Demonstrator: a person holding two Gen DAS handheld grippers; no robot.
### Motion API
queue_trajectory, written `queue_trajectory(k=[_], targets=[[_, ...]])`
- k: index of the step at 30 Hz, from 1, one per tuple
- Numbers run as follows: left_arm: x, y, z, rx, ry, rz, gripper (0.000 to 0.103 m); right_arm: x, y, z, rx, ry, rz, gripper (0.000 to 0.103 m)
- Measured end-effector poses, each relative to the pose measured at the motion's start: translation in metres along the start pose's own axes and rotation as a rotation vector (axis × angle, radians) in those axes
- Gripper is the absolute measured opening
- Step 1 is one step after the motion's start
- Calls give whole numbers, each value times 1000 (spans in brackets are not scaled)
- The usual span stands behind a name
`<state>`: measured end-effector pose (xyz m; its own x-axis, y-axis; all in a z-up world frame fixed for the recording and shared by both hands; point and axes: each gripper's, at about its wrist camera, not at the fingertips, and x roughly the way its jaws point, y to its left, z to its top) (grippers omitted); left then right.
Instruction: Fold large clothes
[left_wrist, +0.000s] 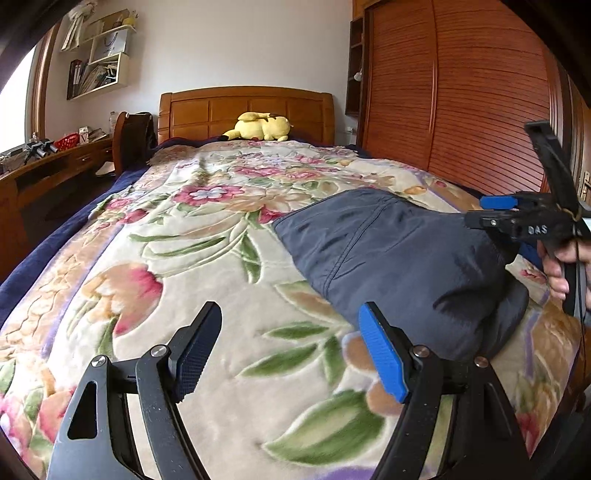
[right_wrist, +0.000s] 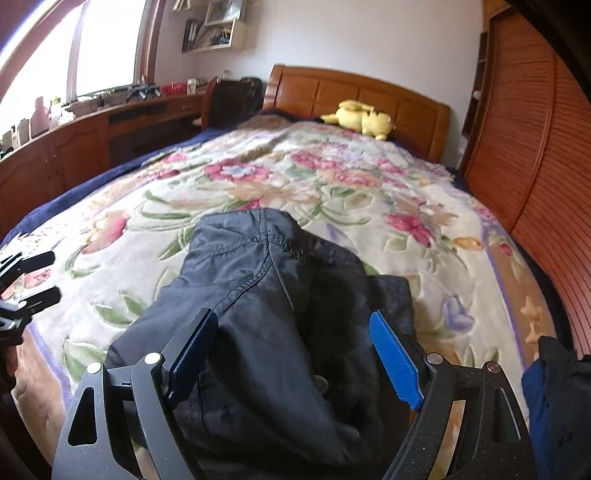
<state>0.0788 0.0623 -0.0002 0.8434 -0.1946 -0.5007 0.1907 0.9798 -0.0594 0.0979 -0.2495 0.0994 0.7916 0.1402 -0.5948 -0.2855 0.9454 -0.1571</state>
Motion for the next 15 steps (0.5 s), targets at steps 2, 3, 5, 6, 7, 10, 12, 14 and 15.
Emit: queue_trajectory(k=[2, 3, 5, 6, 7, 10, 12, 14, 15], targets=[[-2, 2, -2, 2, 1, -4, 78, 11, -3, 4, 15, 32, 14, 85], [-2, 3, -2, 1, 2, -5, 78, 15, -3, 7, 22, 44, 19, 85], [-4, 5, -3, -1, 3, -9, 78, 23, -5, 9, 37, 66, 29, 85], [-5, 6, -3, -1, 3, -10, 78, 26, -5, 9, 43, 76, 30, 85], [-5, 7, -4, -2, 2, -10, 78, 30, -4, 10, 42, 87, 27, 85], [-7, 9, -5, -9, 2, -12, 78, 36, 6, 11, 27, 120, 27, 85], [-9, 11, -5, -15, 2, -13, 78, 42, 13, 9, 2, 147, 7, 85], [-10, 12, -6, -16, 1, -13, 78, 49, 20, 6, -27, 171, -15, 81], [-11, 13, -6, -16, 0, -13, 78, 50, 22, 5, -32, 173, -10, 77]])
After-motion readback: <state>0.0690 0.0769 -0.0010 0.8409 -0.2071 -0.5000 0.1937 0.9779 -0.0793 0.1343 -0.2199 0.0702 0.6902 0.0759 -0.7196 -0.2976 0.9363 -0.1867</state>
